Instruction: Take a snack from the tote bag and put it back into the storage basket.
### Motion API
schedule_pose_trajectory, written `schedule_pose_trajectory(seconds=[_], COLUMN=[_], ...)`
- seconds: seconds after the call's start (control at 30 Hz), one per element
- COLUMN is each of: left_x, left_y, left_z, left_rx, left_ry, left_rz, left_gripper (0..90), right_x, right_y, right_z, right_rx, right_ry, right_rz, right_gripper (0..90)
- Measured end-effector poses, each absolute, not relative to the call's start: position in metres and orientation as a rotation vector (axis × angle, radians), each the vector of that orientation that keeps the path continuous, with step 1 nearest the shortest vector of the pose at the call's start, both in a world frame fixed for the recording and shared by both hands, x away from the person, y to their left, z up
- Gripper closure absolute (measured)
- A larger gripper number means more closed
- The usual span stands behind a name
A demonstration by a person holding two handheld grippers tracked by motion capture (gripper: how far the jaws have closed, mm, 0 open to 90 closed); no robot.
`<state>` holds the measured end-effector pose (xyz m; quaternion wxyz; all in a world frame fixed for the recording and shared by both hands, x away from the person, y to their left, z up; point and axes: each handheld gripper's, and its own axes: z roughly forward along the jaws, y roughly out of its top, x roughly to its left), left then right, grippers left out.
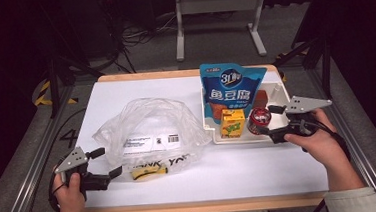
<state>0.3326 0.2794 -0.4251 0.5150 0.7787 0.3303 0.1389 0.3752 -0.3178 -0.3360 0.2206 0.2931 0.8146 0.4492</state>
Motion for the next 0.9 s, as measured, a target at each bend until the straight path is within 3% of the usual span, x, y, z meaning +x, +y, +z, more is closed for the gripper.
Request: schedule_pose_trajectory(seconds=[0.9], left_x=[0.332], left_y=[0.279], left_z=[-0.425], left_rx=[1.866], left_ry=[0.789], left_rz=[0.333], left_gripper=[3.3], right_x=[0.349], right_y=[-0.283], right_z=[-0.366], right_rx=[0.809], right_ry=[2.3], right_rz=[1.385], right_gripper=[18.0])
